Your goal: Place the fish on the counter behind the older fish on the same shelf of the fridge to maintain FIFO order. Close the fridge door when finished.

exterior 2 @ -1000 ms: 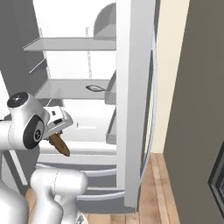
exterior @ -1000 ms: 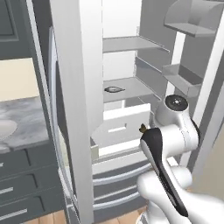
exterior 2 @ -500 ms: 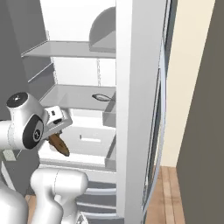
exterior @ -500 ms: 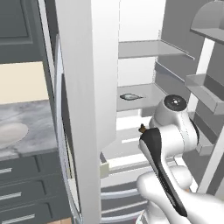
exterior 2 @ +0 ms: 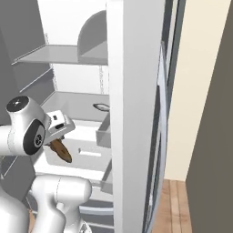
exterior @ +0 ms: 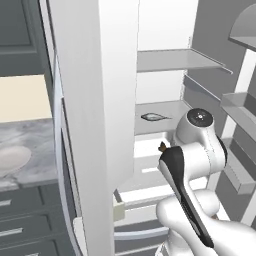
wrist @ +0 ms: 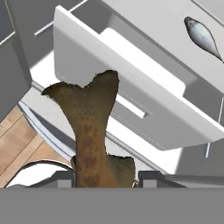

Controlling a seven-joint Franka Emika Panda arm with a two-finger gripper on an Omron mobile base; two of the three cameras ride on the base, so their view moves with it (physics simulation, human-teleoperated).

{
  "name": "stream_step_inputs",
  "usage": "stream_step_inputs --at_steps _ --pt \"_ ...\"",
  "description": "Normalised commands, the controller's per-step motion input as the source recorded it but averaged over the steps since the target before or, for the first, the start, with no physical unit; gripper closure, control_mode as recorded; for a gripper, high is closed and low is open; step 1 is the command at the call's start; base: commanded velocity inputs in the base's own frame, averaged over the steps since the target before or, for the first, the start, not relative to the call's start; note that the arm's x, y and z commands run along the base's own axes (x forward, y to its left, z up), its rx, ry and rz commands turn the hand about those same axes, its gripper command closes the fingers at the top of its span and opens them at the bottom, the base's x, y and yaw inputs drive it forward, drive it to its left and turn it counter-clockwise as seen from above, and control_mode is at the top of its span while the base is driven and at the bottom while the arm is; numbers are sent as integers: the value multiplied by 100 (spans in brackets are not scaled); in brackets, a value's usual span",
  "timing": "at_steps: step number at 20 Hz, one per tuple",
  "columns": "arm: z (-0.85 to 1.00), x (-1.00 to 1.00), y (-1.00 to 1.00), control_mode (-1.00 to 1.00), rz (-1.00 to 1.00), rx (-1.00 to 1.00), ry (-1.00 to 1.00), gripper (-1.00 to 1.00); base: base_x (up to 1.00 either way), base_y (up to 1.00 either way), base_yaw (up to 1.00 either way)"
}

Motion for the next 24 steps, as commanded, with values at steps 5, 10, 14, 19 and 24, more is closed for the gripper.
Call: stream_step_inputs --at_steps 5,10,14,19,24 --pt "0 0 0 100 0 0 0 100 90 -2 17" --pt "0 0 0 100 0 0 0 100 100 0 20" --pt "0 0 0 100 0 0 0 100 100 0 13" --pt "-1 40 3 -100 7 1 0 100 60 2 6" --pt "2 100 18 -100 19 1 -4 100 0 0 0"
